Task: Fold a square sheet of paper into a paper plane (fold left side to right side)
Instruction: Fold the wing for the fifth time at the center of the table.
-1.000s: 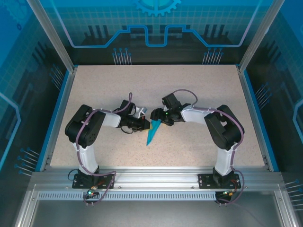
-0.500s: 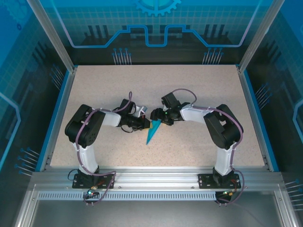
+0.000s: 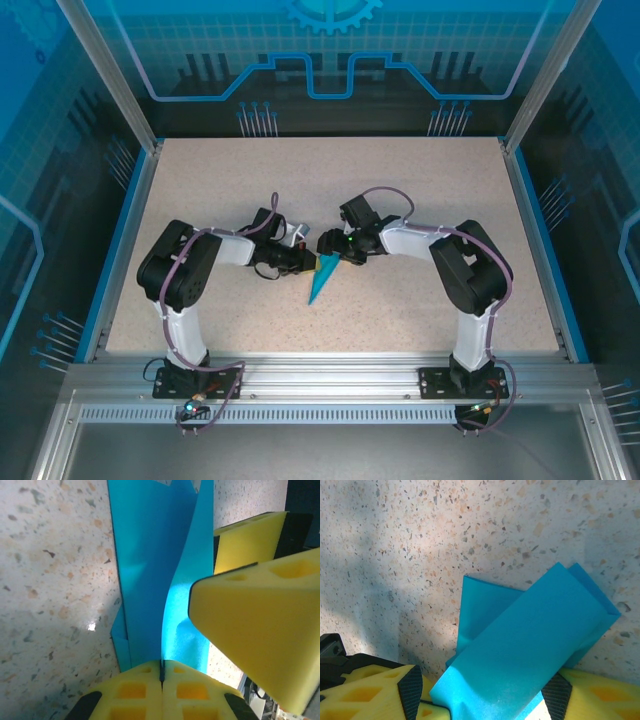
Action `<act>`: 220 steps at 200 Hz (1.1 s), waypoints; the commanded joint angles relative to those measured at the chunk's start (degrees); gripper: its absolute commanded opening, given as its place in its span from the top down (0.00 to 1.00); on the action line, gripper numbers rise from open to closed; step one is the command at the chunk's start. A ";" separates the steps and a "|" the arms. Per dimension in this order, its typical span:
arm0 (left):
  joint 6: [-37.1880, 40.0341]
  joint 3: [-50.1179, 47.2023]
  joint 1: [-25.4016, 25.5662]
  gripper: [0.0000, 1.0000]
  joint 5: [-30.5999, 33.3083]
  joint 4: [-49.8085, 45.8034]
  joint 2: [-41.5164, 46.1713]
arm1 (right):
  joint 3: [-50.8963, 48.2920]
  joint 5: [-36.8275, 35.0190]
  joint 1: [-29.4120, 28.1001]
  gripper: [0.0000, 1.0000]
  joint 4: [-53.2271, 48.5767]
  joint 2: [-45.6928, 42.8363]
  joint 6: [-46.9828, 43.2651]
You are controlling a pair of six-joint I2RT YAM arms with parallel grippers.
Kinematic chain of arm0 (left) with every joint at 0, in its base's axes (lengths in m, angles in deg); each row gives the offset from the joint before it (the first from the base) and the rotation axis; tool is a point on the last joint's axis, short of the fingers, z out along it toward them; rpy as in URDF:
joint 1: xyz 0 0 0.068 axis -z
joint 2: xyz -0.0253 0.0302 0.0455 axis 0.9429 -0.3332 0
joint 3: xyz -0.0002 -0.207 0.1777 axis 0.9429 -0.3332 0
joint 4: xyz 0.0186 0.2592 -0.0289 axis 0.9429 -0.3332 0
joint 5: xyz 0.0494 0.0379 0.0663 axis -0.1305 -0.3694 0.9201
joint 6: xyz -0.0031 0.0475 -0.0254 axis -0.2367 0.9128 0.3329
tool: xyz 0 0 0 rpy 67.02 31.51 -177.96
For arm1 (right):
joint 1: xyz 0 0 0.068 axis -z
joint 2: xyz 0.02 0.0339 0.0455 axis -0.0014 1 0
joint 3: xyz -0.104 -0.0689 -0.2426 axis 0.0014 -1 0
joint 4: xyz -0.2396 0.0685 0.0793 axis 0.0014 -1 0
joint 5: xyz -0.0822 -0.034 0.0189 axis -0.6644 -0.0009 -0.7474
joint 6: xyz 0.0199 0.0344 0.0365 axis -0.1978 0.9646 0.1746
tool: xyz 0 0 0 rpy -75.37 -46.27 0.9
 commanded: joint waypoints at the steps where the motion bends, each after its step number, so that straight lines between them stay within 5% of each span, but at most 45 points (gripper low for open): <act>1: 2.31 1.83 -0.86 1.00 1.03 -1.53 -1.51 | 0.01 -3.07 -0.39 0.31 -3.95 3.50 -1.63; 220: 4.58 2.38 -0.85 1.00 3.93 -5.03 -7.15 | -3.91 -0.51 0.49 0.26 1.88 -3.71 -2.65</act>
